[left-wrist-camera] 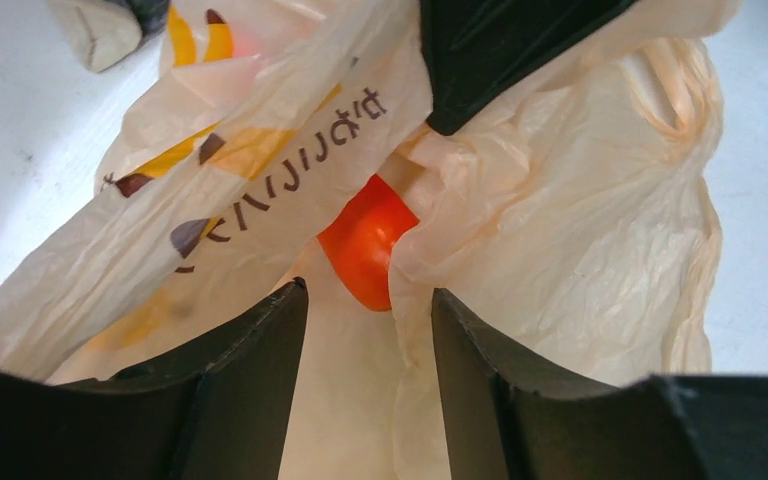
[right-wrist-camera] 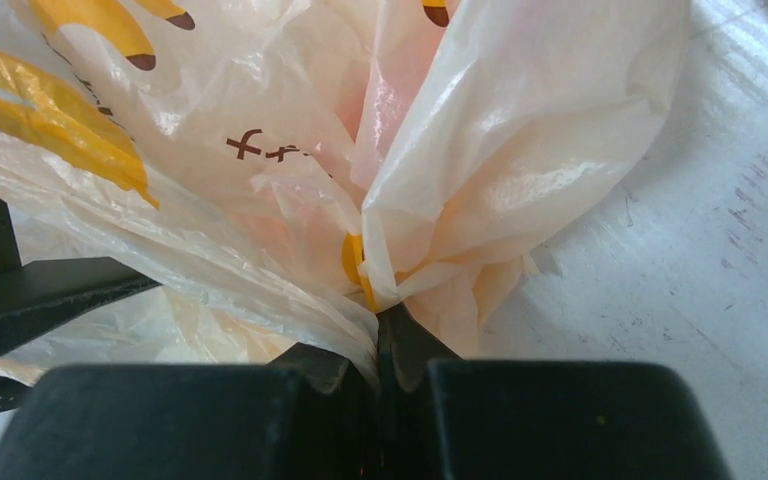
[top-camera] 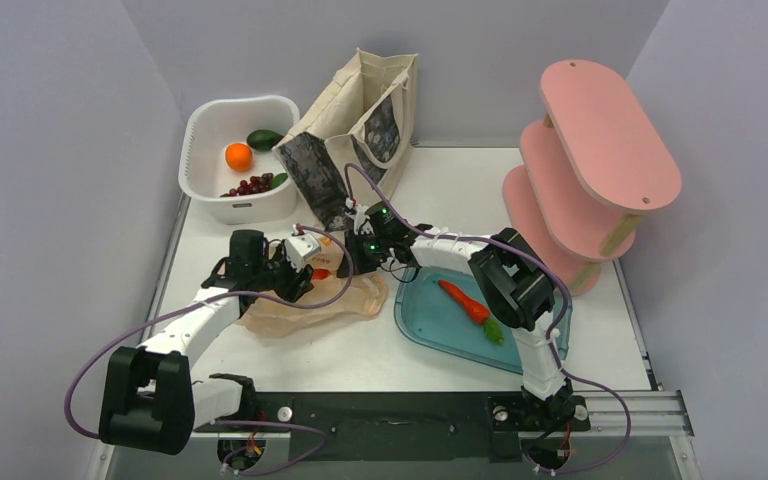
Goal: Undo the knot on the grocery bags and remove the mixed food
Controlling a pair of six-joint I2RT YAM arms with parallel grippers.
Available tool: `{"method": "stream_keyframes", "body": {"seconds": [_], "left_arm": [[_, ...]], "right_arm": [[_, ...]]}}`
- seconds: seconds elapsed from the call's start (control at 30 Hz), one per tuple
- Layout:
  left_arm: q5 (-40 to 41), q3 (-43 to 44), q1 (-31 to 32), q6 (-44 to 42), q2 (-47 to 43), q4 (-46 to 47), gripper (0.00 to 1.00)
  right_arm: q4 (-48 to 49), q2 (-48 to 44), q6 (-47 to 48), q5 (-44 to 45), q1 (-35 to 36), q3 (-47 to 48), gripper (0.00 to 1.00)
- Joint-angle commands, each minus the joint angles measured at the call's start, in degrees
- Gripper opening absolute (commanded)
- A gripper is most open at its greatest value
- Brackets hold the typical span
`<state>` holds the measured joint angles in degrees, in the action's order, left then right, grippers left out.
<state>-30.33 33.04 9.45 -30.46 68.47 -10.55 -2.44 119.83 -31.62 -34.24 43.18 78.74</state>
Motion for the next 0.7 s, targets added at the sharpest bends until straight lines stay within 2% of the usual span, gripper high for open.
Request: {"method": "stream_keyframes", "body": {"seconds": [0.0,0.23,0.5,0.67], "left_arm": [[5.19,1.17,0.27,4.27,1.30,4.81,0.45],[5.20,5.38,1.36,11.83,6.28,7.46,0.45],[10.21,6.92,2.10,19.29,9.60,14.07,0.47],[14.58,8.32,4.60,18.53,12.89,14.07,0.48]], "right_arm": [[4.64,-1.76,-0.17,-0.25,0.12,0.02,0.00],[4.91,-1.78,0.04,-0.79,0.59,0.14,0.00],[4.93,-1.57,0.38,-0.91,0.62,0.36,0.00],[4.99,-1.35,0.26,-1.28,0.49,0.72,0.00]]}}
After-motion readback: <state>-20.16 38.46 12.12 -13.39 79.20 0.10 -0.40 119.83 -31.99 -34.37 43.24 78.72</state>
